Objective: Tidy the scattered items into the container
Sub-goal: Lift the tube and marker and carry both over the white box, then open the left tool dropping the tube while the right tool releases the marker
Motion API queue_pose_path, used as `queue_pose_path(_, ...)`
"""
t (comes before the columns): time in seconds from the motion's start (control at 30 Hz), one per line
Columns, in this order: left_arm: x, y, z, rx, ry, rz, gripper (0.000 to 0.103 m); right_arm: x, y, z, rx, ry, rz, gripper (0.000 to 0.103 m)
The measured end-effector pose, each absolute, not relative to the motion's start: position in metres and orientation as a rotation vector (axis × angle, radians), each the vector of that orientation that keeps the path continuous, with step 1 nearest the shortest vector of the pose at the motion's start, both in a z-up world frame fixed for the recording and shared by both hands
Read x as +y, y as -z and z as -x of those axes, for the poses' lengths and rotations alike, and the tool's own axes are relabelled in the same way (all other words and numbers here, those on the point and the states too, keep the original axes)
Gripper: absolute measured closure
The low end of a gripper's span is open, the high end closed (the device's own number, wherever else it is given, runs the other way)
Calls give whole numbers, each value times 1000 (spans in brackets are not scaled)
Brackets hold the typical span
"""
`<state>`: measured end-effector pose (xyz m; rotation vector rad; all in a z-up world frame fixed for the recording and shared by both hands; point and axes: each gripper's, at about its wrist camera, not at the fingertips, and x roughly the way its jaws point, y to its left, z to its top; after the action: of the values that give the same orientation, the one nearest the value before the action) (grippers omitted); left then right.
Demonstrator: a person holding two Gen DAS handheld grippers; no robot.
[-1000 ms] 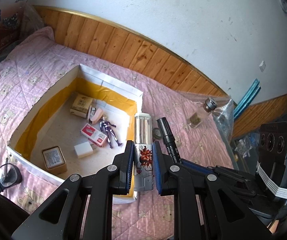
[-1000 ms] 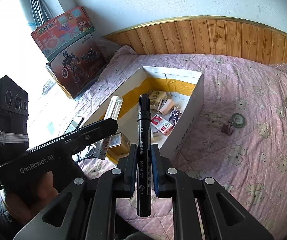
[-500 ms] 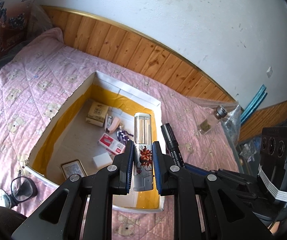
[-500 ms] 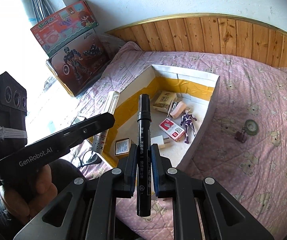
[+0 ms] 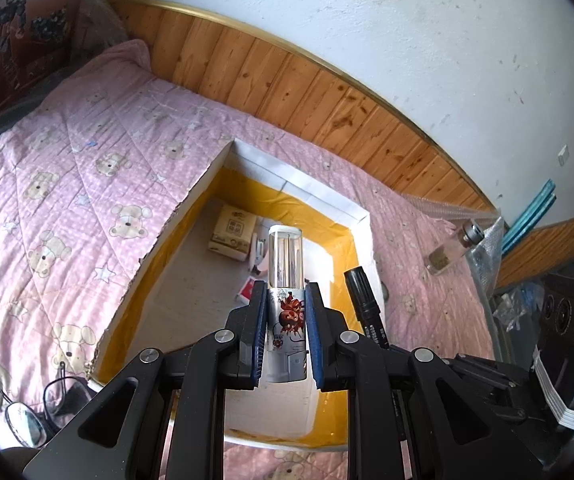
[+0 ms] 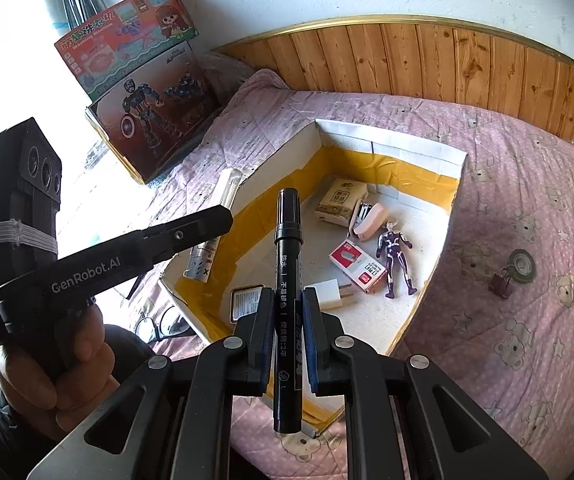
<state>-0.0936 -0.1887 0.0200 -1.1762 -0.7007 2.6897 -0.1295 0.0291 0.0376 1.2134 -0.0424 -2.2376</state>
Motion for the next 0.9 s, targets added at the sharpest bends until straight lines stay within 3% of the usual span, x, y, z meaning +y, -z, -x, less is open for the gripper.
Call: queue_pose_path(0.9,-207,33,164,-672,-2617,1569,84,-8,13,147,193,2187,-1366,88)
